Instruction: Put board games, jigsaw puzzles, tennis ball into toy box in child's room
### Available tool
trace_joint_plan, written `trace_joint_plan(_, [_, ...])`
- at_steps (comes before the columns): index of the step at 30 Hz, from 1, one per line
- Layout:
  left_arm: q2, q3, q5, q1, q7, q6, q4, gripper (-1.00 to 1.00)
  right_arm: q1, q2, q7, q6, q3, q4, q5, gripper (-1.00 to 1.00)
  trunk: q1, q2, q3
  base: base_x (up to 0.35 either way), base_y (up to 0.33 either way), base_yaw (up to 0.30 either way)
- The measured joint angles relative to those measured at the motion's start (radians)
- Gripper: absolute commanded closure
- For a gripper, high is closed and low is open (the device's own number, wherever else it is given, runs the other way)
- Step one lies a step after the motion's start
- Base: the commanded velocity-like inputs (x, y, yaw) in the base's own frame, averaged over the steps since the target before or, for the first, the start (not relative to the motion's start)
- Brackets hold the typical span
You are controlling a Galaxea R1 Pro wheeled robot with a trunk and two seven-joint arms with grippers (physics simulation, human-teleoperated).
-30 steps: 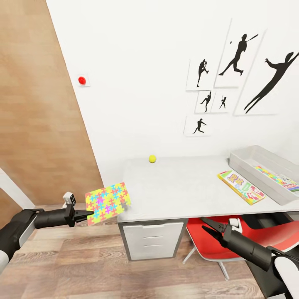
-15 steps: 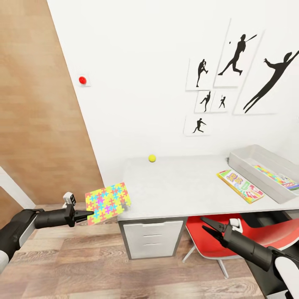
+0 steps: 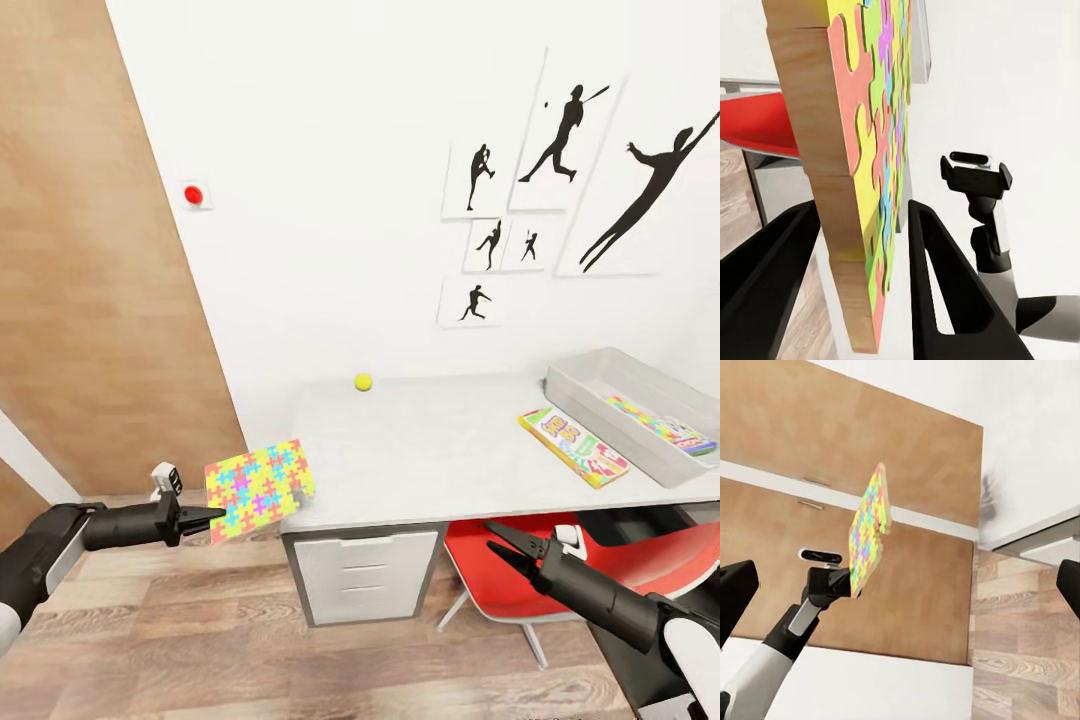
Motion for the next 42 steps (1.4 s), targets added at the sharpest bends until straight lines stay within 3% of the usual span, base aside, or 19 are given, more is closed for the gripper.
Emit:
trace_joint_plan(17, [0.000,0.000,0.000,0.001,0.000,-0.001,0.000,1.00,0.000,0.000,0.007,0.000,0.001,0.001,0.000,-1.00,0.000,0.000,0.018,-0.114,0.000,-0.225])
trace_joint_plan(42, [0.000,0.000,-0.001,0.001,0.000,-0.003,0.000,1.00,0.000,0.000,0.007,0.000,0.004,0.001,-0.001,-1.00,0.000,0.000,0.047,-0.004,0.000,-0.210])
